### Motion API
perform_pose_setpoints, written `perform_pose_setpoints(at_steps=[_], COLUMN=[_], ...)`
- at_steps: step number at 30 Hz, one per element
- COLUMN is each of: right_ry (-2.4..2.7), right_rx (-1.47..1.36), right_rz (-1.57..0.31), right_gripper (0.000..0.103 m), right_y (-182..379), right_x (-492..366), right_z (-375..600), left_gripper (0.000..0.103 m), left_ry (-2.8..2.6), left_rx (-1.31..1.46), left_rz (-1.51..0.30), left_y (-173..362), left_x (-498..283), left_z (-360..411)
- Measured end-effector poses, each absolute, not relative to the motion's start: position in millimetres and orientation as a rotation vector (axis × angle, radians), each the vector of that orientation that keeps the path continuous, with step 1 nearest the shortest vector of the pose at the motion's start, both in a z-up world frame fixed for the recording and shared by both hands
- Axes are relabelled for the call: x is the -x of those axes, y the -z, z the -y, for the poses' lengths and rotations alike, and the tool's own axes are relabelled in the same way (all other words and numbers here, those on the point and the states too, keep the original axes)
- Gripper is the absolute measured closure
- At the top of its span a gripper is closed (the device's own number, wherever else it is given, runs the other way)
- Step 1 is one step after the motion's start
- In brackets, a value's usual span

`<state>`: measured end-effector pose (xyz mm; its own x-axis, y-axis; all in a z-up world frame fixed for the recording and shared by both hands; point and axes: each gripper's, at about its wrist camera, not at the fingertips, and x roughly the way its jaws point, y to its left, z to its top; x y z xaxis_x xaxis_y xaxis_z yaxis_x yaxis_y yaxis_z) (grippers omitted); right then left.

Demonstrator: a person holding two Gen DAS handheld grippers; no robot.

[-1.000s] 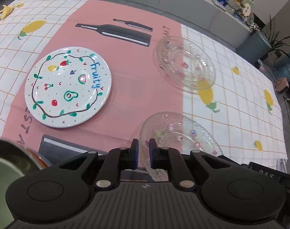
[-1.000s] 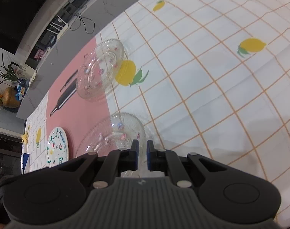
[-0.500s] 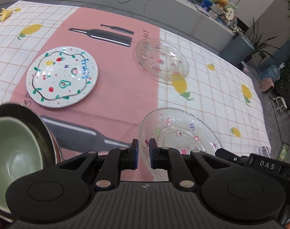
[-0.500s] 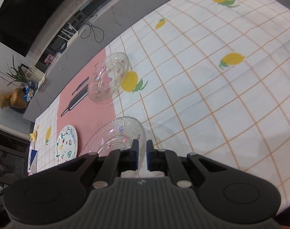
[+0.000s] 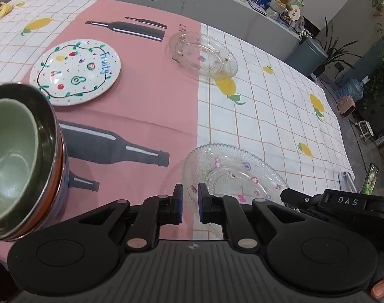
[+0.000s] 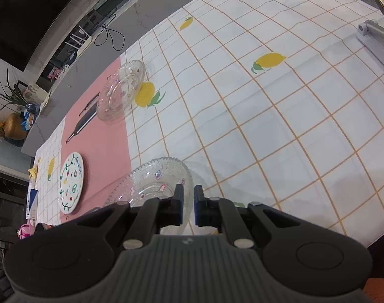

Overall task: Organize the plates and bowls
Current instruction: 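Lift the clear glass plate and carry it toward the orange pot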

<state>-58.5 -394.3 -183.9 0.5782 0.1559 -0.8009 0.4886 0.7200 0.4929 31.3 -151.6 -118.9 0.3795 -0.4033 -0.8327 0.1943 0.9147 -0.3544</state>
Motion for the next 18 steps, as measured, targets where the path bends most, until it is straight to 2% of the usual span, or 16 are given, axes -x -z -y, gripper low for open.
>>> perform_pose_setpoints(at_steps=[18], right_ry=[0.195], right_rx=[-0.713], right_rz=[-1.037], right_gripper=[0.097], right_y=[197], right_x=[59], right_z=[383], left_gripper=[0.091], left_ry=[0.356], left_rx=[0.197], left_rz=[-1.156], left_y=[141], left_x=[-19], left_z=[142])
